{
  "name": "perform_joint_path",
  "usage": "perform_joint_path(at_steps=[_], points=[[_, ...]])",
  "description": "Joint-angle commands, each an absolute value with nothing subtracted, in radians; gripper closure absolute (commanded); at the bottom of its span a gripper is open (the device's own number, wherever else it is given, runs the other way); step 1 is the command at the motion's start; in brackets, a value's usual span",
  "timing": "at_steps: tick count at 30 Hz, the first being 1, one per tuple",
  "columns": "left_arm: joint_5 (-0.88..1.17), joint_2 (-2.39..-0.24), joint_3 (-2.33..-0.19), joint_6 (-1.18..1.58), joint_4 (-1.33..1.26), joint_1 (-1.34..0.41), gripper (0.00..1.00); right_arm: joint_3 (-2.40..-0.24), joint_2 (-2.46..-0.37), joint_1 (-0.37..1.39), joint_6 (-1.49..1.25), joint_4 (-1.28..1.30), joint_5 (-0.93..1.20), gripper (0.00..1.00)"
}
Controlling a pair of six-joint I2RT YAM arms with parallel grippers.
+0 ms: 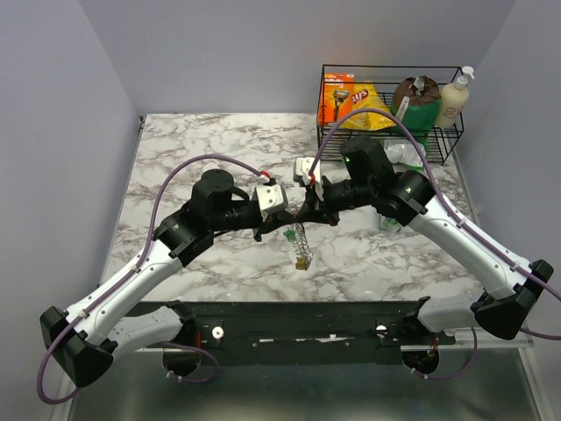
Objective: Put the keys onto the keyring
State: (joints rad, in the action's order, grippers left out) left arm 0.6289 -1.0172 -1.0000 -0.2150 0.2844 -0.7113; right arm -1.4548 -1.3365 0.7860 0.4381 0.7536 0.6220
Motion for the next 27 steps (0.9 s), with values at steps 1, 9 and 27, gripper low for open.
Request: perform_joint_path(at_steps=[1,9,27], points=[[0.552,-0.945,-0.927,-0.196,0.149,-0.713,1.0,-1.424,-1.287,0.795,0.433,0.683,0.684,0.93],[0.474,-0.825,-0.726,-0.086,-0.177,-0.712,1.0,-1.304,-1.181,0.795,0.359,0.474,0.677,0.48],[0.67,-0.695,-0.495,0.069,-0.759,-0.713,1.0,-1.203,-1.127,0.669,0.163,0.19,0.969,0.4]])
